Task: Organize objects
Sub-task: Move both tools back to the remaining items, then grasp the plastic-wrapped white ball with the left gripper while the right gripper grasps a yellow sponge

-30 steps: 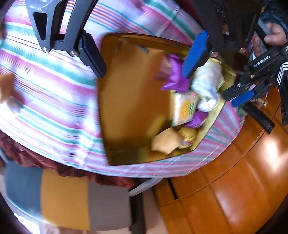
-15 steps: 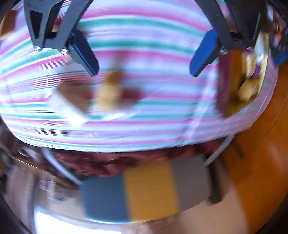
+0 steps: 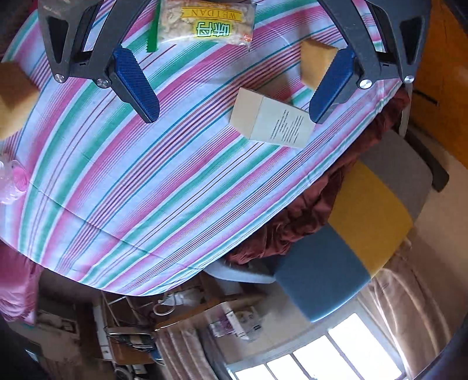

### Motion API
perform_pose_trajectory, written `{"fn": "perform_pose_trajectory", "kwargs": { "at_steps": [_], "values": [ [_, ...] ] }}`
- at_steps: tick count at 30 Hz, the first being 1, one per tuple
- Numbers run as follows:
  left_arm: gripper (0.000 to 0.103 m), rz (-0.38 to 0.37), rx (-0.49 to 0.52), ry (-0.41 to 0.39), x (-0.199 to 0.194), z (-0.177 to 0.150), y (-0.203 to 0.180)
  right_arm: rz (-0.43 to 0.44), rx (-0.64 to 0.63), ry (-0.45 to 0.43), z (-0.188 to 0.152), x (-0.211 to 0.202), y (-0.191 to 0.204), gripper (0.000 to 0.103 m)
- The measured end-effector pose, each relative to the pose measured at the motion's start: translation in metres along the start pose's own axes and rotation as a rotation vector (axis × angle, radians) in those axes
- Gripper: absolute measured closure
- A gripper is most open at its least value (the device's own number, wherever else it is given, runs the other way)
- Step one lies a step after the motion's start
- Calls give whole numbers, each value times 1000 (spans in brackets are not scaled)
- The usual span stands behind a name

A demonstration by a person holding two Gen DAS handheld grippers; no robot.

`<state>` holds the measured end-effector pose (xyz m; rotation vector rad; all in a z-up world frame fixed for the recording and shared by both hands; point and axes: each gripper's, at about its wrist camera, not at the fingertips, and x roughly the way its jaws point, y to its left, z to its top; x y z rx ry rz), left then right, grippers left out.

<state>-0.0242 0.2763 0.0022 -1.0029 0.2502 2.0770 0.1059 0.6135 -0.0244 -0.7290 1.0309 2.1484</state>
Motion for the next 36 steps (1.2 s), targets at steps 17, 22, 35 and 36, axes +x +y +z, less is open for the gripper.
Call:
{"fn": "perform_pose_trajectory", "kwargs": {
  "at_steps": [17,22,35,36],
  "values": [
    [46,78,197,68,147,83,-19,124,-29,123,-14,10,17,0],
    [46,6,215,113,182,93,-29,144,-21,141,-15,12,17,0],
    [68,-106,102,177,211,77,-33,110,-77,168,-18,23,25,0],
    [68,-95,103,178,207,73,-32,110,-80,168,-18,24,25,0]
  ]
}}
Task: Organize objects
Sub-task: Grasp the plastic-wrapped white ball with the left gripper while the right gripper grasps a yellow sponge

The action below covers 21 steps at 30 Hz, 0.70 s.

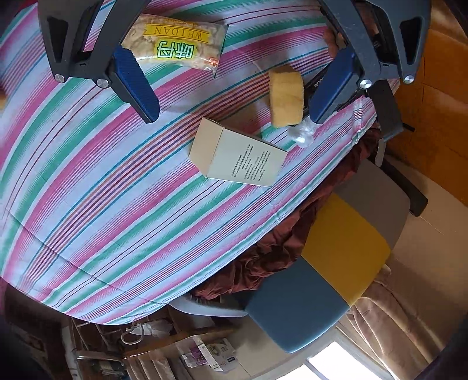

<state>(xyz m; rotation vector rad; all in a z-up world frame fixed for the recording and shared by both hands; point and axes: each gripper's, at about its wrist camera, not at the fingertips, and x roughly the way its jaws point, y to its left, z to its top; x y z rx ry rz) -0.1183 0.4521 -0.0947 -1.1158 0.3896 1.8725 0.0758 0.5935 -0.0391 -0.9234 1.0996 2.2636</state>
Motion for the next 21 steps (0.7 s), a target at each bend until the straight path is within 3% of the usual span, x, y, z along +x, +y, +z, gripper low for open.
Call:
{"fn": "perform_pose_trajectory", "kwargs": {
  "at_steps": [7,16,21],
  "values": [
    [68,52,-58,14,-28,-40,-5,-25,1,-3,1,1,-3,0],
    [69,66,-9,-22,-75,-121,-43,-29,105,-18,7,-3,-27,0],
    [69,58,6,-41,-93,-149,-53,28,-25,25,1,8,1,0]
  ]
}}
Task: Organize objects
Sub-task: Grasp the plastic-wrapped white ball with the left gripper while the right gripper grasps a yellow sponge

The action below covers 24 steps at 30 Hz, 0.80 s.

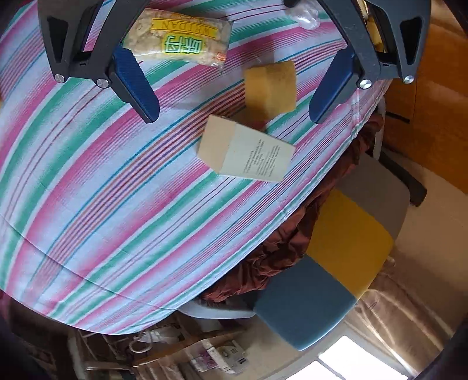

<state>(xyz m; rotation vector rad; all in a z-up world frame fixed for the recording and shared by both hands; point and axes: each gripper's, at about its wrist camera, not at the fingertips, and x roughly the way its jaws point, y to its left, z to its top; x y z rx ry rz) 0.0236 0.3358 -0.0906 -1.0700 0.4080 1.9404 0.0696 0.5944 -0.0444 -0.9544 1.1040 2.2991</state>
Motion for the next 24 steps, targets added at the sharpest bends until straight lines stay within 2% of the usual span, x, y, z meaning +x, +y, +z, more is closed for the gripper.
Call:
{"fn": "perform_pose_trajectory", "kwargs": {
  "at_steps": [6,10,14,16,17,19,20,24],
  "values": [
    [69,-31,4,-34,-6,-11,3,-79,-265,76,-26,32,50,0],
    [69,-37,17,-67,-6,-17,3,-132,-364,105,-39,55,67,0],
    [69,-32,36,-98,-6,-21,1,-195,-431,94,-44,74,73,2],
    [69,-39,35,-100,-6,-21,2,-210,-443,145,-47,87,71,11],
    [69,-45,31,-102,-6,-21,3,-221,-443,172,-49,91,67,26],
    [69,-50,28,-106,-4,-20,4,-244,-478,155,-51,92,67,33],
    [69,-53,27,-107,-3,-20,4,-247,-482,158,-51,92,67,40],
    [68,-56,25,-111,-3,-19,6,-254,-506,157,-52,93,66,42]
  ]
}}
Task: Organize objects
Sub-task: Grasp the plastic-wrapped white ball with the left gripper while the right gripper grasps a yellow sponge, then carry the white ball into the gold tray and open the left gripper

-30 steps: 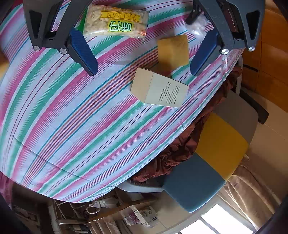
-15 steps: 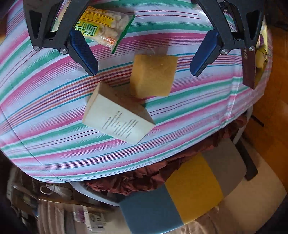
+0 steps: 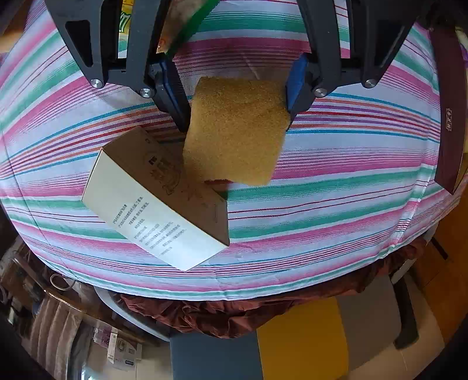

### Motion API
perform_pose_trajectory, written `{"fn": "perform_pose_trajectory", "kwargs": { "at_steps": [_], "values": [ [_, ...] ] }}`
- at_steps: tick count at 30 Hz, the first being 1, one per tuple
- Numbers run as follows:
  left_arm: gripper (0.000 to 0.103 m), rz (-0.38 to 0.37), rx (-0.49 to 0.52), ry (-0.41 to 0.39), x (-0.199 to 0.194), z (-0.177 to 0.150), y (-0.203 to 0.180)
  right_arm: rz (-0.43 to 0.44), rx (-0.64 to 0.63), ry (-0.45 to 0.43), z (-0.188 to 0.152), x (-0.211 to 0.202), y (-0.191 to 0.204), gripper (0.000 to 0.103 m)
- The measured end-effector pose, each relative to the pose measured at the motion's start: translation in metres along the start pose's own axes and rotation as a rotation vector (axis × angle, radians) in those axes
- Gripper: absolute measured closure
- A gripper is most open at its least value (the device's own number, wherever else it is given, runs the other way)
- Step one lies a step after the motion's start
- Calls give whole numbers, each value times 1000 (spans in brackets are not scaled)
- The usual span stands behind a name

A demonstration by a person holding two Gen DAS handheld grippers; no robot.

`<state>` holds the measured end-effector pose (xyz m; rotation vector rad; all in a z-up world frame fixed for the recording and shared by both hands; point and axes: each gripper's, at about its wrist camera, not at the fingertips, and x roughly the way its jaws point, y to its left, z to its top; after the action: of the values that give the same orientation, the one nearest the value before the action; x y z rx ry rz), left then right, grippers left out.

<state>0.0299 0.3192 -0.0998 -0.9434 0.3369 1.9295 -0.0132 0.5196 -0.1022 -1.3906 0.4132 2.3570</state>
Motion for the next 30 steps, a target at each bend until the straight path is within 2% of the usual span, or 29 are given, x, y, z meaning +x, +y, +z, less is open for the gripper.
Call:
{"fn": "perform_pose_trajectory", "kwargs": {
  "at_steps": [6,26,30],
  "values": [
    [68,10,10,-4,0,-1,-2,11,-2,2,-1,0,-3,41],
    [68,40,32,-13,0,-4,-6,-34,-64,-14,0,2,10,40],
    [69,48,37,-15,-1,-5,-7,-26,-89,-24,1,0,17,46]
  ]
}}
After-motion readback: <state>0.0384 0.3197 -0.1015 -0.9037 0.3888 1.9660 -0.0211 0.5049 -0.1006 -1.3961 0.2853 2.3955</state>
